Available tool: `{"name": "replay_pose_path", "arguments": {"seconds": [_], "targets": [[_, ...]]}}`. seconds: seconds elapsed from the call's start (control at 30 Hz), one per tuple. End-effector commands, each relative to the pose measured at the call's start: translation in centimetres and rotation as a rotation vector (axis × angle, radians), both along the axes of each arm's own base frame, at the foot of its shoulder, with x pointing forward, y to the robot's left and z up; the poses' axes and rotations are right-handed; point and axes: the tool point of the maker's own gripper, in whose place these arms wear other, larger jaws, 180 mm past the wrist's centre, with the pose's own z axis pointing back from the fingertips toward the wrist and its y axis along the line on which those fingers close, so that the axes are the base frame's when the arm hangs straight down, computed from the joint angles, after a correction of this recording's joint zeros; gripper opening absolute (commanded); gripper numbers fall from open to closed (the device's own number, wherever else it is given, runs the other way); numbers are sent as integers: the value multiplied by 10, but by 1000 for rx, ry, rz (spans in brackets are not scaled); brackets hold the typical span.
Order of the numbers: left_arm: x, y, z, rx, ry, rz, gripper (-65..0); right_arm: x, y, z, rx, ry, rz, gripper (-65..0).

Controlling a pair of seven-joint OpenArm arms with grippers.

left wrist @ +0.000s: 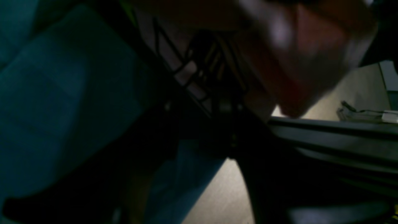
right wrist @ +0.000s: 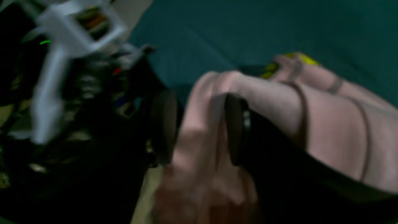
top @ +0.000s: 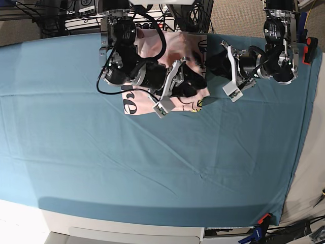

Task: Fold the T-shirt properly
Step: 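Fold the lifted end with the right gripper over the stack, then square the folded stack's sides with both grippers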

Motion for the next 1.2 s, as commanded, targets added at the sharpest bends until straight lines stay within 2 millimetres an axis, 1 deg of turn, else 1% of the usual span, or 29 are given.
{"name": "replay_pose_path", "arguments": {"seconds": [0.0,0.13,0.2,0.27,0.3,0.37,0.43,0.5,0.57,0.63,0.67,0.73,0.77,0.83,0.93,1.07,1.17], "targets": [[6,-2,11,-25,-40,-3,-486,6,6,28,66,-78,10,-387],[5,-2,10,-23,-37,-4,-480,-2,-2,50,-10,-211,73,-387],[4,-1,9,-21,-33,-4,-480,-3,-12,52,-71,-250,59,-387],[4,1,7,-6,-31,-3,-480,3,-30,48,-151,-280,14,-388],[4,2,6,3,-31,-3,-480,9,-41,45,-196,-293,-19,-388],[2,5,3,21,-22,1,-480,24,-71,38,-283,-312,-108,-388],[0,14,1,40,-14,11,-480,40,-108,36,-354,-326,-225,-388],[-1,29,-1,67,-3,41,-478,53,-146,41,-390,-350,-334,-388],[0,48,0,83,6,90,-447,61,-182,48,-424,-365,-428,-388],[-3,64,1,88,13,136,-392,63,-213,51,-448,-361,-516,-382],[-6,71,2,86,14,151,-365,64,-227,51,-457,-345,-562,-351],[-13,79,0,86,24,178,-318,65,-246,47,-453,-308,-636,-289],[-17,79,-1,78,29,192,-300,66,-253,42,-445,-283,-670,-276],[-24,77,-4,61,50,213,-270,67,-260,30,-424,-220,-716,-270],[-31,71,-5,38,76,246,-252,73,-261,12,-366,-127,-741,-270],[-28,62,1,17,67,277,-252,88,-250,-5,-262,-23,-704,-270],[-25,56,4,9,63,311,-252,103,-242,-21,-194,73,-674,-270]]}}
